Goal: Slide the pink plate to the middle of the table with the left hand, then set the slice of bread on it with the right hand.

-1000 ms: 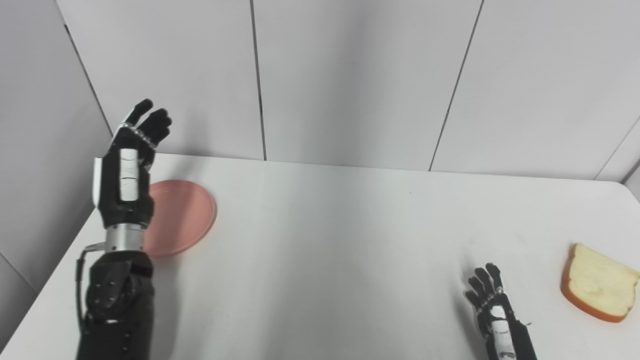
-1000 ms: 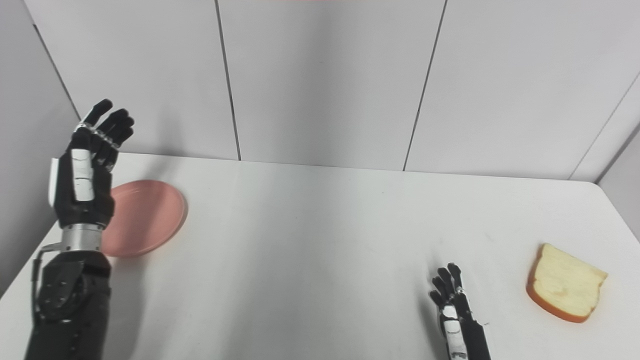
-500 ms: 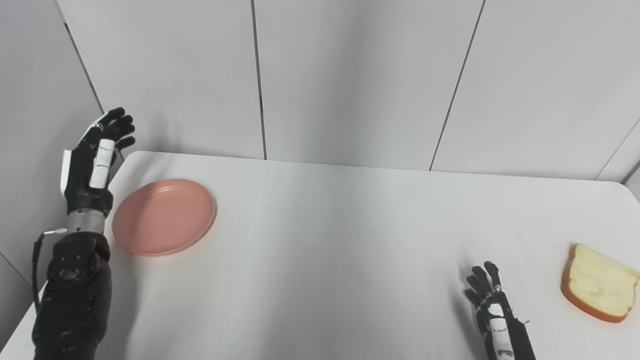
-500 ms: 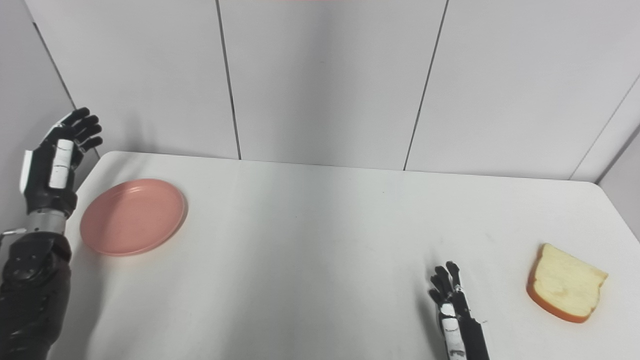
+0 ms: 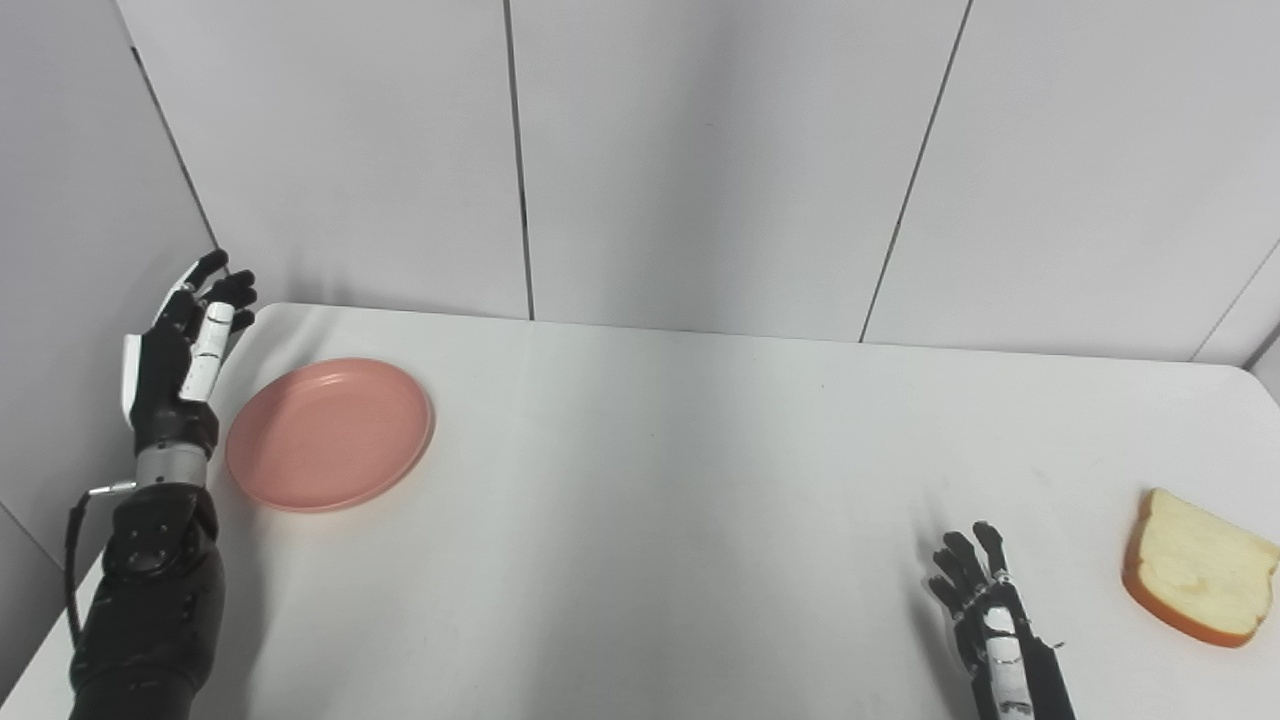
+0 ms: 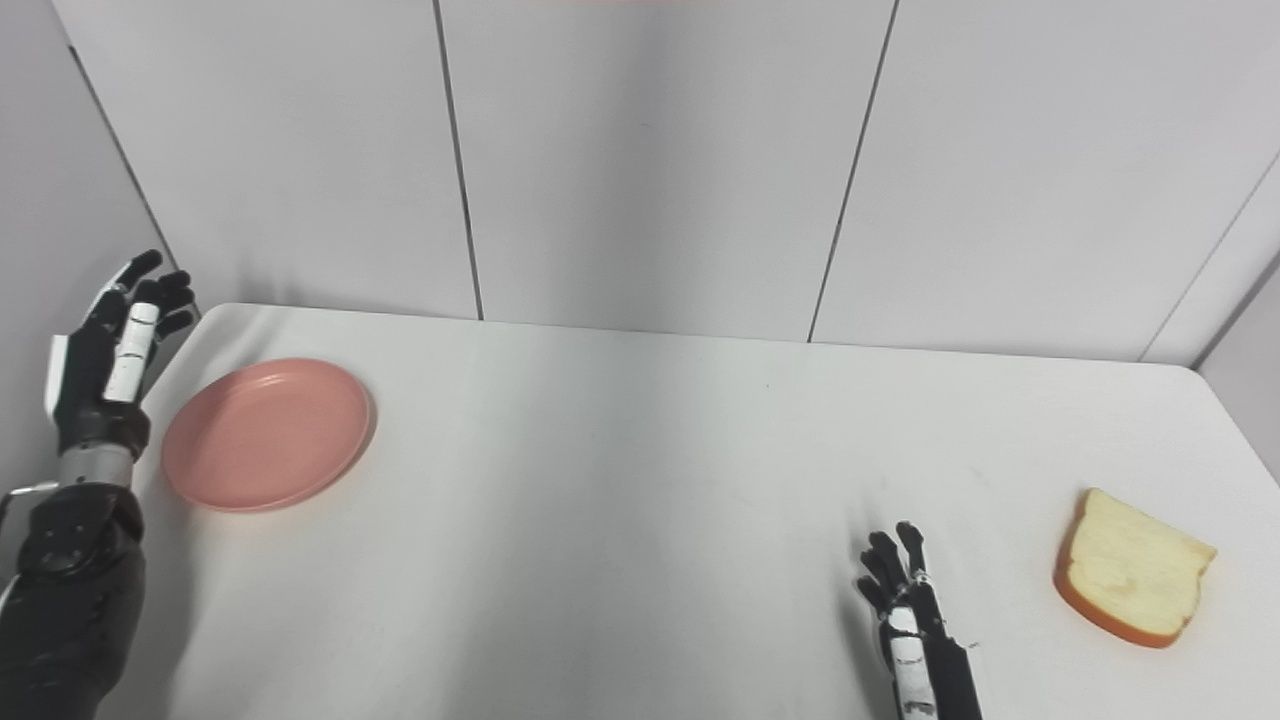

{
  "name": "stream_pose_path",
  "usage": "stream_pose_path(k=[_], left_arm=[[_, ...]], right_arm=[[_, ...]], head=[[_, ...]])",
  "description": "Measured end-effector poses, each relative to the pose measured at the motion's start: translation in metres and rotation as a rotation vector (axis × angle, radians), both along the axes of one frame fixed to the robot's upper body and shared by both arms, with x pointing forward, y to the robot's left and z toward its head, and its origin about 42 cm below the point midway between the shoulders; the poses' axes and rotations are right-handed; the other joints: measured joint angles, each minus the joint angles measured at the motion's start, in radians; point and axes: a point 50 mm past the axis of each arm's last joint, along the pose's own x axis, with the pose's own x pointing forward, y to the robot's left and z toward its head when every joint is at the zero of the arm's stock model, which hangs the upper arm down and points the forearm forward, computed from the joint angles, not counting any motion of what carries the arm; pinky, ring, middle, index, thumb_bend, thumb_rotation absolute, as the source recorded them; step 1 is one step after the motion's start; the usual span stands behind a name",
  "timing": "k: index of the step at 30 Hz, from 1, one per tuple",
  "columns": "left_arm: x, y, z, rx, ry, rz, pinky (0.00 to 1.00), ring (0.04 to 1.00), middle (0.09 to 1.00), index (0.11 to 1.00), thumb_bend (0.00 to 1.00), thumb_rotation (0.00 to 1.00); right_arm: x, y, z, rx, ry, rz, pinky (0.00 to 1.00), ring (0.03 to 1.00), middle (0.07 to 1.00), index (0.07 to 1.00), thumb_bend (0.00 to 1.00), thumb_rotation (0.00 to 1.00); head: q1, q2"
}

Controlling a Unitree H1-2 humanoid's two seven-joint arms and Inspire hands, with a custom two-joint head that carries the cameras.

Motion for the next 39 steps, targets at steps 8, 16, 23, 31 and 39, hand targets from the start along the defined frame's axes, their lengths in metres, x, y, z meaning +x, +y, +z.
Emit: stream_pose_path(k=[8, 16, 23, 31, 39], left_arm=[[-0.006, 0.009, -0.025, 0.011, 0.094, 0.054, 0.67, 0.723, 0.733, 0.761, 0.78, 0.7], [-0.011, 0.015, -0.041, 0.014, 0.155, 0.106, 0.63, 0.681, 0.701, 0.724, 0.83, 0.72], [-0.01, 0.018, -0.048, -0.029, 0.177, 0.121, 0.68, 0.723, 0.731, 0.753, 0.87, 0.77], [-0.003, 0.019, -0.048, -0.14, 0.154, 0.086, 0.75, 0.778, 0.777, 0.806, 0.9, 0.81], [0.002, 0.011, -0.05, -0.206, 0.132, 0.016, 0.7, 0.75, 0.764, 0.813, 0.86, 0.78]], right_arm=[[0.0, 0.0, 0.0, 0.001, -0.001, -0.001, 0.92, 0.917, 0.913, 0.965, 0.76, 0.92], [-0.001, -0.001, 0.0, 0.005, -0.001, -0.005, 0.91, 0.906, 0.902, 0.941, 0.79, 0.91], [-0.001, -0.002, 0.0, 0.013, -0.002, -0.007, 0.91, 0.905, 0.901, 0.936, 0.78, 0.9], [-0.003, -0.004, 0.001, 0.022, -0.003, -0.011, 0.9, 0.901, 0.9, 0.928, 0.79, 0.9], [-0.006, -0.006, 0.001, 0.018, -0.001, -0.012, 0.9, 0.899, 0.898, 0.925, 0.77, 0.9]], head=[[0.002, 0.009], [0.002, 0.017], [-0.002, 0.028], [-0.009, 0.048], [-0.014, 0.051]])
